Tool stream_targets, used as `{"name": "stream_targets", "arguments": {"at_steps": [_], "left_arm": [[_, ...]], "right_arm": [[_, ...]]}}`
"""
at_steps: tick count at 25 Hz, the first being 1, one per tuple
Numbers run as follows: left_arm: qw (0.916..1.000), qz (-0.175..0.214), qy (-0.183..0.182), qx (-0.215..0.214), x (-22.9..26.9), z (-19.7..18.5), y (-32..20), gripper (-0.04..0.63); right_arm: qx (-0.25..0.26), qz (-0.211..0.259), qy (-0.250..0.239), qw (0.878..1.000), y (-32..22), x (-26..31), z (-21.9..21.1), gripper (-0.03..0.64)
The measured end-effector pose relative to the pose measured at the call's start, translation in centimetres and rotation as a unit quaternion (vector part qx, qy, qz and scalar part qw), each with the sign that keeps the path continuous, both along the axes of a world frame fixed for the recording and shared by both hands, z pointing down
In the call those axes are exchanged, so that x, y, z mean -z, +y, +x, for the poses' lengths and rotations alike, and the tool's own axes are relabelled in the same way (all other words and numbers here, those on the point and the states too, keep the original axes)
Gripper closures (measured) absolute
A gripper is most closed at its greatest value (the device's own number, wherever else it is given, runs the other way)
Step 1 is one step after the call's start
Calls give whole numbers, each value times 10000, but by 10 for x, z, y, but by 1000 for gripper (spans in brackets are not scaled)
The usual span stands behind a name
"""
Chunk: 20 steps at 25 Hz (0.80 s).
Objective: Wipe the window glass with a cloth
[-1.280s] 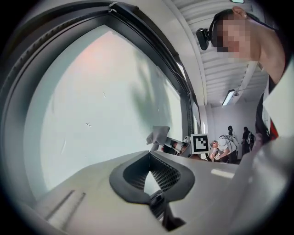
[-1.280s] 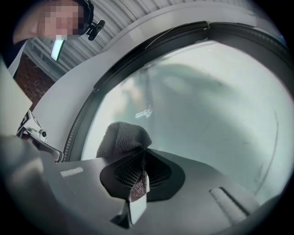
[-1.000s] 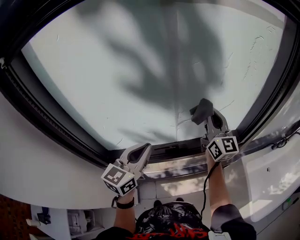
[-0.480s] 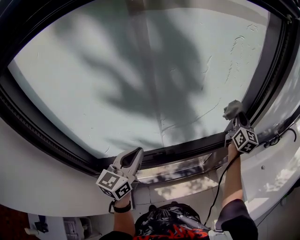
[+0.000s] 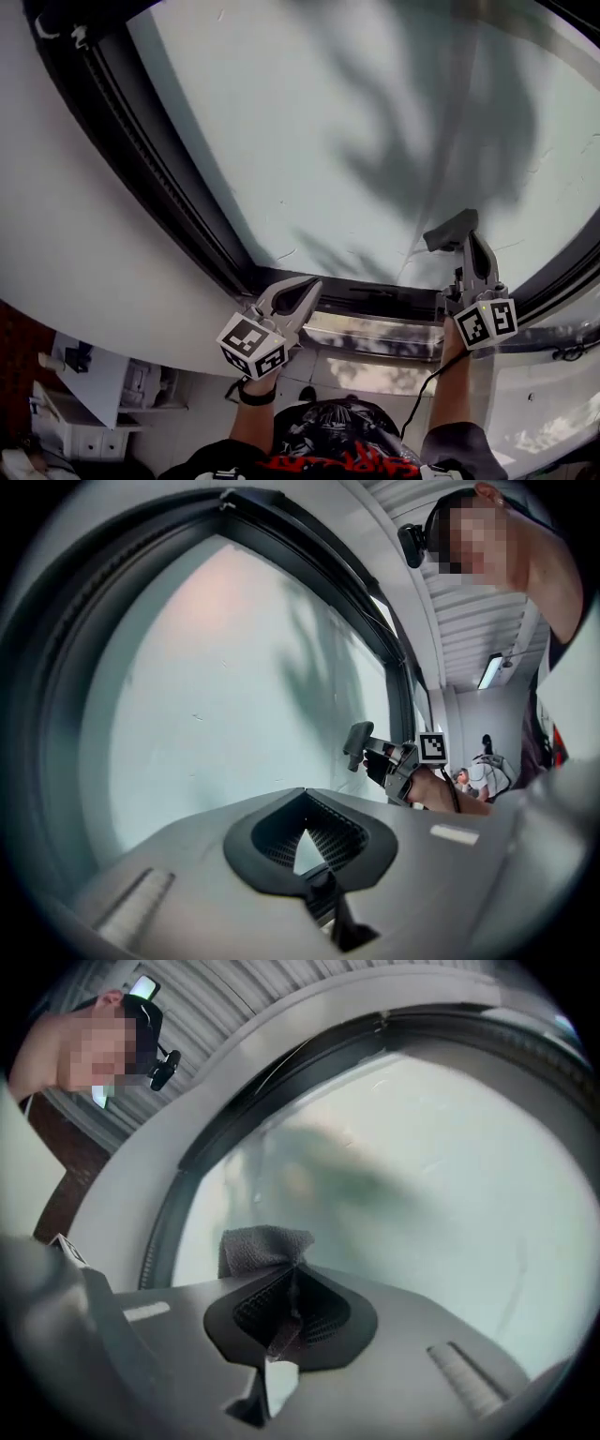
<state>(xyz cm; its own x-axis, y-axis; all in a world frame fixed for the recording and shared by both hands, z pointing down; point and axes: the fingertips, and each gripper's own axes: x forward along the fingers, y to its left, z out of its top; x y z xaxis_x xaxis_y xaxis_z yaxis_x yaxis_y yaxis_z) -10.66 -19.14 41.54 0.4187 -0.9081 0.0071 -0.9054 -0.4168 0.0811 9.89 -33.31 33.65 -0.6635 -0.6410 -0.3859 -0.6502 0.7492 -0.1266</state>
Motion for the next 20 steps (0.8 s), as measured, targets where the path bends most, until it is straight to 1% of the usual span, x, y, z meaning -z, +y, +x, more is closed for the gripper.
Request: {"name": "stream_targets", "arguments": {"at_steps": [2,4,6,8,10,12,14,16,18,20], "left_arm": [[9994,39,57,340,2,-32,20,595],[9981,83,104,601,4,-61,43,595],[9957,130,143,908,6,-87,65,595],[9918,166,164,1256,6,-111,83,595],[9888,172,177,1474,6,-128,100,595],[9867,178,212,1605,6,-141,115,595],[9851,195,250,1693,7,-151,127,595],[9845,208,260,1721,7,-159,134,595],[9850,223,273,1688,7,-164,135,595],[9866,203,296,1592,7,-164,132,595]], "right_arm": [[634,117,147,9978,23,1,-69,601],[1196,161,341,9921,50,-7,-137,601],[1755,185,593,9825,73,-21,-205,601],[2298,152,865,9693,91,-39,-273,601],[2669,9,1102,9574,106,-56,-331,601],[2807,-85,1360,9501,118,-70,-378,601],[2793,-139,1569,9472,123,-82,-413,601],[2723,-181,1670,9474,120,-90,-433,601],[2636,-225,1664,9499,112,-96,-435,601],[2476,-273,1598,9552,100,-99,-420,603]]}}
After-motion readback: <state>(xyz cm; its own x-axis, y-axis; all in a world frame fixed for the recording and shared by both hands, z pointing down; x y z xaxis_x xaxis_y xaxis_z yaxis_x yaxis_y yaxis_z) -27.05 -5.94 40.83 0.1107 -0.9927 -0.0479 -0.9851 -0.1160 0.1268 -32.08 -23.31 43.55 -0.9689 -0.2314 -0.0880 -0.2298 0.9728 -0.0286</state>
